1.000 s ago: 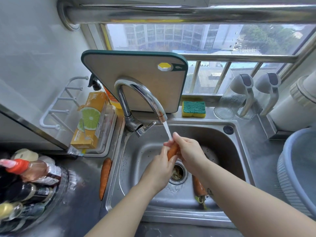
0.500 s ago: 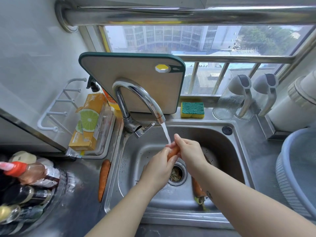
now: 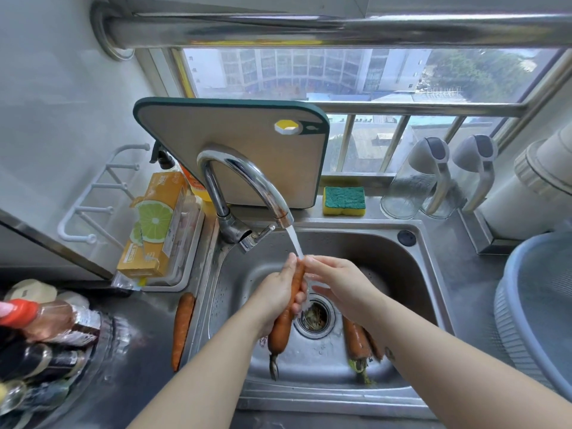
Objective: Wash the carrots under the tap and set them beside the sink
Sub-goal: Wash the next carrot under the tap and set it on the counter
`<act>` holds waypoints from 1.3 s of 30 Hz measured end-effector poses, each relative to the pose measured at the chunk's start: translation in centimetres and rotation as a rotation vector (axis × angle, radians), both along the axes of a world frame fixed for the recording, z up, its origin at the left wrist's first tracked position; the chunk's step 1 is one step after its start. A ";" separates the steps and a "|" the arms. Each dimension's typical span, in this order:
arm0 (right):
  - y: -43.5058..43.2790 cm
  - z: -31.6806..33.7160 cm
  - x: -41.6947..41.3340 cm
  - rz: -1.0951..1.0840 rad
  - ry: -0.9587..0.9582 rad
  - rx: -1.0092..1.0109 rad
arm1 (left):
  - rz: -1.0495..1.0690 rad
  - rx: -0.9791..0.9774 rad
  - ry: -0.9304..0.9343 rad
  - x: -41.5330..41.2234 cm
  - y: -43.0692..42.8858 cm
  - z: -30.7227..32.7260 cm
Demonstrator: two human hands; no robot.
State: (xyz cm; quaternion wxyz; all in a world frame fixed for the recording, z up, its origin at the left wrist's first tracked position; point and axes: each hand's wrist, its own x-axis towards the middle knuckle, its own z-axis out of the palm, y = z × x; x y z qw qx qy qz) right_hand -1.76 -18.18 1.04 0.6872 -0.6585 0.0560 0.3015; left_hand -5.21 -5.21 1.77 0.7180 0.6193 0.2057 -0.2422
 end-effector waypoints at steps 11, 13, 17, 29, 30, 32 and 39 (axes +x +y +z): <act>1.4 0.0 0.1 -0.210 -0.048 -0.119 | -0.109 0.249 -0.273 -0.1 -0.8 -0.6; 1.1 0.0 -0.1 -0.158 -0.136 -0.145 | -0.084 0.252 -0.285 0.0 -0.9 -0.5; 0.4 0.5 -0.2 -0.031 -0.238 -0.154 | 0.019 0.181 -0.213 0.5 -0.7 -0.3; -1.1 0.4 -1.5 0.244 0.075 -0.088 | 0.516 -0.430 0.042 2.5 -1.9 1.5; -1.3 0.2 -1.6 0.257 0.131 -0.071 | 0.549 -0.421 0.029 2.6 -2.0 1.5; -1.8 0.0 -1.8 0.285 0.150 -0.072 | 0.569 -0.366 0.003 2.5 -2.1 1.4; -1.4 2.9 -2.0 0.550 -0.714 -0.924 | 0.672 -0.023 0.081 2.5 -2.4 -0.7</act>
